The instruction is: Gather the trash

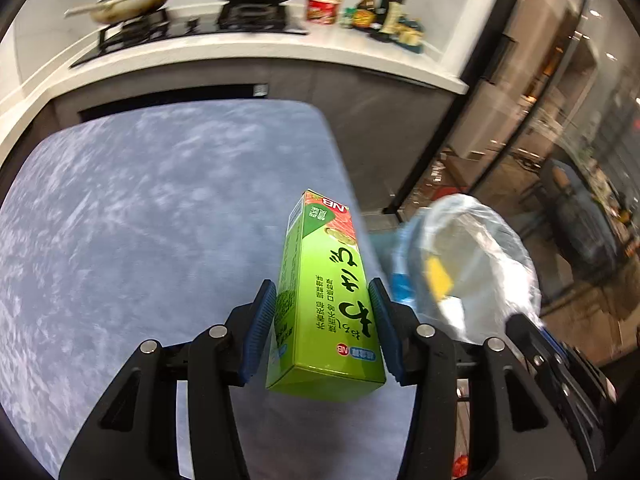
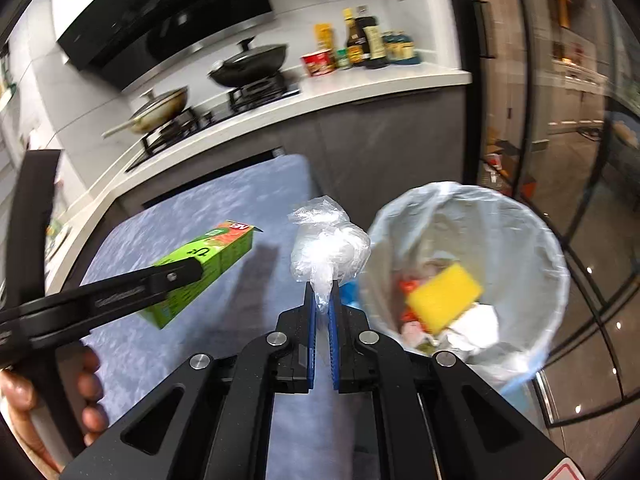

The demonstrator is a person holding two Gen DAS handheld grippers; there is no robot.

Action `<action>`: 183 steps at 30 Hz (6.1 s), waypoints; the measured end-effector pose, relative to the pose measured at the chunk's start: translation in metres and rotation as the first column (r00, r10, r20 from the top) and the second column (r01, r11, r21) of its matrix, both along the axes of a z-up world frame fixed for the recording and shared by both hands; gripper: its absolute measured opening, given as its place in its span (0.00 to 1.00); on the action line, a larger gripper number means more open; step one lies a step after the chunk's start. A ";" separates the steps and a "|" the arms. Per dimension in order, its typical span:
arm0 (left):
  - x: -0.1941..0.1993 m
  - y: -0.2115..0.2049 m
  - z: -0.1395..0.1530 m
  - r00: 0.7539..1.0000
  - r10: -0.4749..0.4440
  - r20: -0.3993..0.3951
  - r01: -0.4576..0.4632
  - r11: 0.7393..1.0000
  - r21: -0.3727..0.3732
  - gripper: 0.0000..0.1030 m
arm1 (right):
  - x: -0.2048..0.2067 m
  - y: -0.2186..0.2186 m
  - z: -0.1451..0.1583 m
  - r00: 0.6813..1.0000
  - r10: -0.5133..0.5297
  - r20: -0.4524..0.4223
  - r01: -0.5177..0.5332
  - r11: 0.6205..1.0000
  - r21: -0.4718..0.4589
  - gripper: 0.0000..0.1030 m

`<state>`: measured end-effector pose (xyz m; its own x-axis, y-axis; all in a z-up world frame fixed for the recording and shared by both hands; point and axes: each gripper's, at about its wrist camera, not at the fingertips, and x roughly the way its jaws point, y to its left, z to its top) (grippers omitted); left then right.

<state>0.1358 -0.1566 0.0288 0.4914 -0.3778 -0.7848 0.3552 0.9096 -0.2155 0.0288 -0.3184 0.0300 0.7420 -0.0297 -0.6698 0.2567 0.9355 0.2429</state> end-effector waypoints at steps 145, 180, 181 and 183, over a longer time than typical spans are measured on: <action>-0.122 0.007 -0.011 0.993 -0.008 0.118 -0.022 0.969 0.247 0.88 | -0.095 0.010 -0.010 0.971 -0.181 -0.157 0.164 0.980 -0.116 0.88; -0.119 0.005 -0.009 0.992 0.016 0.127 -0.048 0.966 0.253 0.88 | -0.092 0.012 -0.012 0.972 -0.171 -0.163 0.152 0.981 -0.123 0.88; -0.119 0.005 -0.009 0.992 0.017 0.127 -0.048 0.966 0.253 0.88 | -0.091 0.012 -0.012 0.971 -0.172 -0.163 0.153 0.981 -0.123 0.88; -0.119 0.005 -0.009 0.991 0.025 0.129 -0.057 0.966 0.252 0.88 | -0.091 0.012 -0.012 0.971 -0.174 -0.163 0.155 0.980 -0.122 0.88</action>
